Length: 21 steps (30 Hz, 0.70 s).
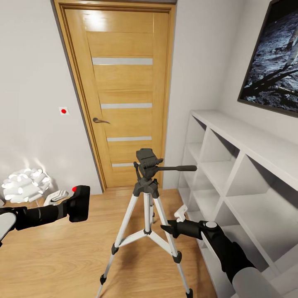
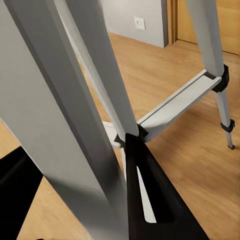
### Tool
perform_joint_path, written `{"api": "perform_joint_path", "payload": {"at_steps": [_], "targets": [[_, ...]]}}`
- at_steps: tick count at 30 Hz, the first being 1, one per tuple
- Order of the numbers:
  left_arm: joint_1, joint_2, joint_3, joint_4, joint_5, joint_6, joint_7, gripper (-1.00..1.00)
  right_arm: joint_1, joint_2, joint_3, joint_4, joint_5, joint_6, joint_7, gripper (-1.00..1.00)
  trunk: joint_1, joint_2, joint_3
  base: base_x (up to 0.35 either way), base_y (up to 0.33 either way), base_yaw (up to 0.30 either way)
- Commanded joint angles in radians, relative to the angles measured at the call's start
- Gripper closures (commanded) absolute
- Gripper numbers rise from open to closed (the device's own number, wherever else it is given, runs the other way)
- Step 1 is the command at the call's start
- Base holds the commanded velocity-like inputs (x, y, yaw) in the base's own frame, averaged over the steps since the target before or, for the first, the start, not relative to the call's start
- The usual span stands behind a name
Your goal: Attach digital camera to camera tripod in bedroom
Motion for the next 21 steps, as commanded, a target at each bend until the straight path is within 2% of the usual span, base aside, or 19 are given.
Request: {"api": "perform_joint_path", "payload": {"at_steps": [1, 10, 14, 19, 20, 21], "targets": [[-0.001, 0.001, -0.001, -0.001, 0.004, 0.003, 0.002, 1.00, 0.000, -0.001, 0.001, -0.002, 0.002, 0.007, 0.002, 1.00, 0.001, -0.002, -0.002, 0.000, 0.000, 0.000], [-0.004, 0.001, -0.003, -0.008, 0.005, 0.010, -0.003, 1.00, 0.000, -0.001, 0.001, -0.001, 0.002, 0.006, 0.002, 1.00, 0.001, -0.002, -0.002, 0.000, 0.000, 0.000], [-0.035, 0.002, -0.008, -0.019, 0.007, 0.033, -0.007, 1.00, 0.000, -0.001, 0.001, -0.001, 0.001, 0.006, 0.002, 1.00, 0.001, -0.002, -0.002, 0.000, 0.000, 0.000], [-0.138, 0.022, -0.054, -0.057, 0.022, 0.037, -0.012, 1.00, 0.000, -0.002, 0.001, 0.000, 0.001, 0.005, 0.002, 1.00, 0.001, -0.002, -0.002, 0.000, 0.000, 0.000], [-0.194, 0.044, -0.093, -0.061, 0.045, 0.037, -0.013, 1.00, 0.000, -0.002, 0.001, 0.000, 0.001, 0.004, 0.002, 1.00, 0.001, -0.002, -0.002, 0.000, 0.000, 0.000], [-0.226, 0.057, -0.119, -0.062, 0.065, 0.037, -0.013, 1.00, 0.000, -0.002, 0.001, 0.000, 0.000, 0.004, 0.002, 1.00, 0.001, -0.002, -0.002, 0.000, 0.000, 0.000]]}}
